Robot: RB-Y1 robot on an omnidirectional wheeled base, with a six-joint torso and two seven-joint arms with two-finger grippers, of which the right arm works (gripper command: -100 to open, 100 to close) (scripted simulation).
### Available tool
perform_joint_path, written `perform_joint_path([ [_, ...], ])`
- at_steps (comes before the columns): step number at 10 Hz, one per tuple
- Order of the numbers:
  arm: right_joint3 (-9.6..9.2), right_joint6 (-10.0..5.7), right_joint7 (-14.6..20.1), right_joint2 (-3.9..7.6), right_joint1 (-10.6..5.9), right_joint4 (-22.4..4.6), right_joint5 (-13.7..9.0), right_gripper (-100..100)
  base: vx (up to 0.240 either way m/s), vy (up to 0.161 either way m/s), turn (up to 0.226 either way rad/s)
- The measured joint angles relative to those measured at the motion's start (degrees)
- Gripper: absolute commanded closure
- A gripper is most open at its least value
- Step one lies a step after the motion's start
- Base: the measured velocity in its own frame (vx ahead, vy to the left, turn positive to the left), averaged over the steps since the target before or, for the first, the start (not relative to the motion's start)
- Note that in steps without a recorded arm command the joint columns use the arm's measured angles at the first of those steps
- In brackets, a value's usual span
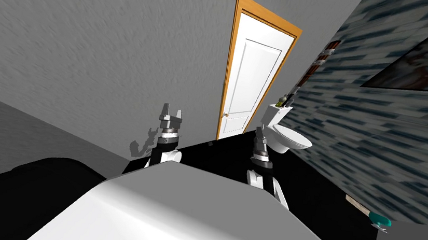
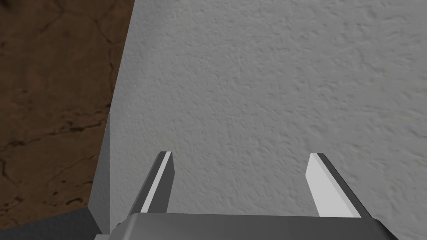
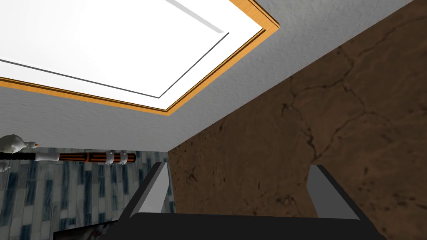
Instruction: Pull the door open
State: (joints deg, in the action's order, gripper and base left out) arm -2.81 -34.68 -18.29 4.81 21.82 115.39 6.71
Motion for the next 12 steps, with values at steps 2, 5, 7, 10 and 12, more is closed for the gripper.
perform_joint_path([
  [2,-0.07,-0.95,-2.12,0.25,-0.93,-3.3,1.14,-100,0.087,-0.009,0.035],
  [5,-0.24,-1.99,-4.6,0.56,-1.34,-6.55,2.45,-100,0.073,-0.013,0.031],
  [7,-0.03,-2.41,-6.03,1.01,-2.19,-8.86,3.16,-100,0.071,-0.01,0.027],
  [10,0.02,-3.42,-8.47,1.28,-3.45,-12.85,4.44,-100,0.076,-0.013,0.033],
  [12,-0.03,-3.79,-10.11,1.44,-4.19,-15.16,5.35,-100,0.076,-0.015,0.031],
])
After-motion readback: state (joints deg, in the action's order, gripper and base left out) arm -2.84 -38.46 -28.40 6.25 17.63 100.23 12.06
